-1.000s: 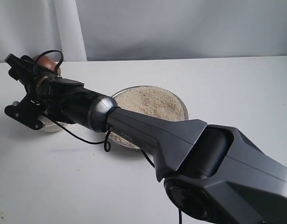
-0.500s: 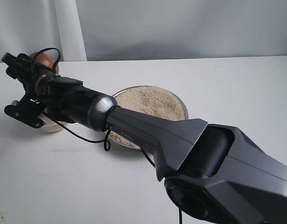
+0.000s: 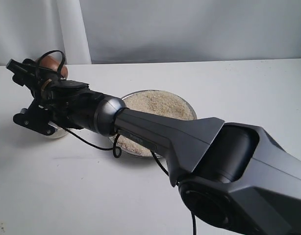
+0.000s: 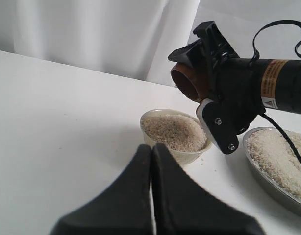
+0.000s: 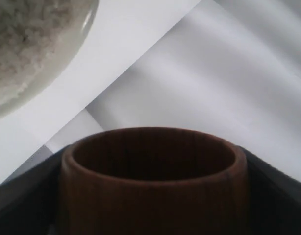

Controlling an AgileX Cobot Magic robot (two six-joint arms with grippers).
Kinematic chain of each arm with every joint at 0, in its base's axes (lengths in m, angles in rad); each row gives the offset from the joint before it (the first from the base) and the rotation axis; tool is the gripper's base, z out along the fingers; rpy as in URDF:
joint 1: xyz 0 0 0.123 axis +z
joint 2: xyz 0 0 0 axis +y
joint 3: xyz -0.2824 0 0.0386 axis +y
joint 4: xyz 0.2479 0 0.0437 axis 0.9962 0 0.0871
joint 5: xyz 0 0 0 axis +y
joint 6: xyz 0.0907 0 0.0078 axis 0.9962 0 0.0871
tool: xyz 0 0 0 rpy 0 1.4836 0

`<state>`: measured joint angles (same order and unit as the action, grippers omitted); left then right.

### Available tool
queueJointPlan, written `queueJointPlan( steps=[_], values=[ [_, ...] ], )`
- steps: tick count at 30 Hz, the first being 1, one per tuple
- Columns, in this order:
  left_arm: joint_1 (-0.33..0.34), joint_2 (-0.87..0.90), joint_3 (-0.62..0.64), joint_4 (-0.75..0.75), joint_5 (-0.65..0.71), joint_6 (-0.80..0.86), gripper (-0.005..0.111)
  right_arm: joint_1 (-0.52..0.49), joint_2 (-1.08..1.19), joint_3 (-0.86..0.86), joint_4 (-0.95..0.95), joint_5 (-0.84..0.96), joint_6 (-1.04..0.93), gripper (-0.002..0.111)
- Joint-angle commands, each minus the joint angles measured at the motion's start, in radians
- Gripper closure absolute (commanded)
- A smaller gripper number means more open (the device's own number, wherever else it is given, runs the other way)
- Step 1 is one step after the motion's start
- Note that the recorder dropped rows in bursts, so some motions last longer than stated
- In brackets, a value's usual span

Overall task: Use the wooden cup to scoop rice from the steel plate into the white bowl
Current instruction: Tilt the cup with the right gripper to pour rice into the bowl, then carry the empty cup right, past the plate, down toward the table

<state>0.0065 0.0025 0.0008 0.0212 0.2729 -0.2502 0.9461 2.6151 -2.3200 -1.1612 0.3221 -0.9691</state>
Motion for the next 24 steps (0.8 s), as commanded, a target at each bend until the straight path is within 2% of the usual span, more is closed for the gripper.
queueJointPlan(
  steps=[1,6,12,24],
  values=[
    [-0.006,-0.003,-0.001,-0.003,-0.007,-0.004,0.107,-0.001,-0.027,0.010,0.002,0.004,0.052,0.108],
    [-0.006,-0.003,-0.001,-0.003,-0.007,-0.004,0.107,-0.008,-0.043,-0.027,0.044,0.029,0.438,0.108],
    [-0.006,-0.003,-0.001,-0.003,-0.007,-0.004,0.107,-0.028,-0.166,-0.044,0.314,0.129,0.692,0.108],
    [-0.006,-0.003,-0.001,-0.003,-0.007,-0.004,0.107,-0.125,-0.397,-0.044,0.679,0.413,0.696,0.108]
  ],
)
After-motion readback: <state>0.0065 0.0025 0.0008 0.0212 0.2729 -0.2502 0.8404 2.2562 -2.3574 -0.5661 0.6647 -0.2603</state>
